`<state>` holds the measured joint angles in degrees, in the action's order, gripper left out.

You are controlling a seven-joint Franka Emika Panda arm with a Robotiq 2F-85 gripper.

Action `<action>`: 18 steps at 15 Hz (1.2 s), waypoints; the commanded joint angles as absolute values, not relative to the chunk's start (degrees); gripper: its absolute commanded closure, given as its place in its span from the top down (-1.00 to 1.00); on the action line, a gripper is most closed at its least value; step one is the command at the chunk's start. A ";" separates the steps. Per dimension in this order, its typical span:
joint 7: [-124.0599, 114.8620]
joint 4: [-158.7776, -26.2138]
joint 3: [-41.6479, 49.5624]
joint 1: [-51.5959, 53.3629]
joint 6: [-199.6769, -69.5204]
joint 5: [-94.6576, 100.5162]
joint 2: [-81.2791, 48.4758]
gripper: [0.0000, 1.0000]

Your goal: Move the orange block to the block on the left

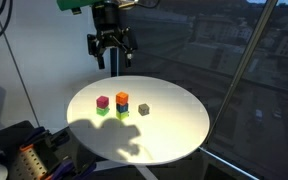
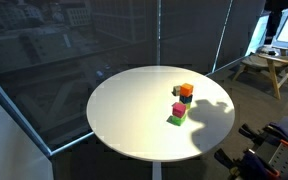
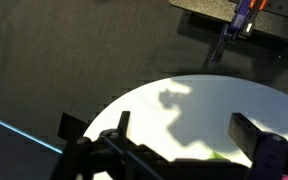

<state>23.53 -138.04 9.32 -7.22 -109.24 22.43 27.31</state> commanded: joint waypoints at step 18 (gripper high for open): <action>19.59 -139.61 7.39 -0.39 -115.54 10.08 25.51 1.00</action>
<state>21.99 -140.13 8.22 -0.64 -113.35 12.11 26.66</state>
